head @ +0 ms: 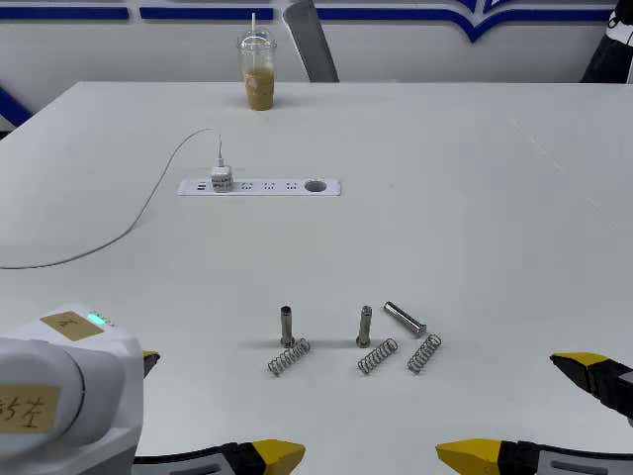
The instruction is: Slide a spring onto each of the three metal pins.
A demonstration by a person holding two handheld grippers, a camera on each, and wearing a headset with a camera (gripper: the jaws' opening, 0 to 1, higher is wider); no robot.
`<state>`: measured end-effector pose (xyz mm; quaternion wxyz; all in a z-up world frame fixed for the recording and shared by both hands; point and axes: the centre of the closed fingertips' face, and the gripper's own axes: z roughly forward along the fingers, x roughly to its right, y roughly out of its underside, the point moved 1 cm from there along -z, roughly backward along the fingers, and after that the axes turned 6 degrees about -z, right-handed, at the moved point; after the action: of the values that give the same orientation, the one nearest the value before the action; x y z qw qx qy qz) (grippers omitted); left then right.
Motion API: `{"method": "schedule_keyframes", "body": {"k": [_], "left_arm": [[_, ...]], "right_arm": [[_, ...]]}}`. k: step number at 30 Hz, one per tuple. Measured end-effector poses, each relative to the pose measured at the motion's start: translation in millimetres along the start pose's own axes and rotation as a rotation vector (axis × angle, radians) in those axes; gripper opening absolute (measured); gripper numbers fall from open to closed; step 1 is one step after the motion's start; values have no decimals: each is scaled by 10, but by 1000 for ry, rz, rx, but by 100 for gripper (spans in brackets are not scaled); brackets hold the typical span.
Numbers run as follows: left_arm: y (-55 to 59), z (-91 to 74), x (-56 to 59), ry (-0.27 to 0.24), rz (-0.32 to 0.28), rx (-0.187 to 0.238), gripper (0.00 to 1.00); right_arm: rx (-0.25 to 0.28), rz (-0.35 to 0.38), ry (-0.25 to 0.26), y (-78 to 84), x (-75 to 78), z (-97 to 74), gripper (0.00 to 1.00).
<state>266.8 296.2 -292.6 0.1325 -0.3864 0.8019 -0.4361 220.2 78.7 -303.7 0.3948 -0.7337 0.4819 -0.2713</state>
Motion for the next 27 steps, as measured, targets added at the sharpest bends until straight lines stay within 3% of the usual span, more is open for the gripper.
{"method": "schedule_keyframes", "body": {"k": [27], "left_arm": [[-29,-15,7,2,9,8,93]], "right_arm": [[-3,0,2,14,7,-25,94]]}}
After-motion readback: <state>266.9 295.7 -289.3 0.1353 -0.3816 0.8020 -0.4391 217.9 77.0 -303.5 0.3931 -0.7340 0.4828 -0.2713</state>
